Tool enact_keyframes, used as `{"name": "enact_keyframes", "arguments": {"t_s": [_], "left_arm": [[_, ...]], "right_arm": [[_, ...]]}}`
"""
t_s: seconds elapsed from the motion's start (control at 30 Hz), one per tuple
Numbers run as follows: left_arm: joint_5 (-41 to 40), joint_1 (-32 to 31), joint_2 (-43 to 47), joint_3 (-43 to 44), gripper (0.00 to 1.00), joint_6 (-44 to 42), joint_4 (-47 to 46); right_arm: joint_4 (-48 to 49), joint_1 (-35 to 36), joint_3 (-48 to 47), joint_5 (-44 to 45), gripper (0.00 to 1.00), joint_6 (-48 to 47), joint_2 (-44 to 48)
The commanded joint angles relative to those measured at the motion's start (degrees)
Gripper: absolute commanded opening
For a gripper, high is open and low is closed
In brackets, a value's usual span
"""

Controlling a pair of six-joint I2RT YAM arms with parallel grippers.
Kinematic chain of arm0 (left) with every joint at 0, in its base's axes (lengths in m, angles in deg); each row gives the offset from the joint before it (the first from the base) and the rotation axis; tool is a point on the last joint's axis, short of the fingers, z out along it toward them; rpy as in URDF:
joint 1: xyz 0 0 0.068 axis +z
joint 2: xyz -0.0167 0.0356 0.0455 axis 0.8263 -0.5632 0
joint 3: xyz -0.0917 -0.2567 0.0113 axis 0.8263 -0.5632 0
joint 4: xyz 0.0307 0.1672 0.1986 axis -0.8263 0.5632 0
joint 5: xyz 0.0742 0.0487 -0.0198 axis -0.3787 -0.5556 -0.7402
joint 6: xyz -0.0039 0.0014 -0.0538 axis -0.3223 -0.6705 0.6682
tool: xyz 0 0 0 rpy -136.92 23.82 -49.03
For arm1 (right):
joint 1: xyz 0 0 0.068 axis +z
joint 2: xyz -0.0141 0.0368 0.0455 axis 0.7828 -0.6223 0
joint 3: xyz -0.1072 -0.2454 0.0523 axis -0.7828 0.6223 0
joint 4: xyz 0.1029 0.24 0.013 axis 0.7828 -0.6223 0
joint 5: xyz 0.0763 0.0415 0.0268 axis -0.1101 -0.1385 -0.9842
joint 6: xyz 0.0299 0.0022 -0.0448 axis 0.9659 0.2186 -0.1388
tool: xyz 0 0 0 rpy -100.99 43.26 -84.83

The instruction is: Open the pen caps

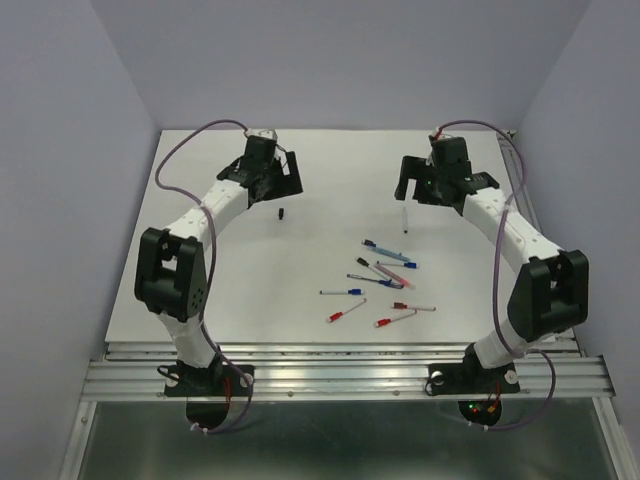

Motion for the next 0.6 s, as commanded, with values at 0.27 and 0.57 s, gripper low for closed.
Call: {"name": "enact_keyframes", "arguments": {"t_s": [0.27,0.57], "left_arm": [[-6.0,0.4,34.3,-19.8,0.99,5.6,-11.3],[-7.4,0.8,46.5,-24.6,0.99,7.9,-12.2]], "right_arm": [[1.2,0.1,8.3,3.2,1.0,10.2,26.0],[-2.6,0.1,15.6,-0.8,1.0,15.4,33.8]]}}
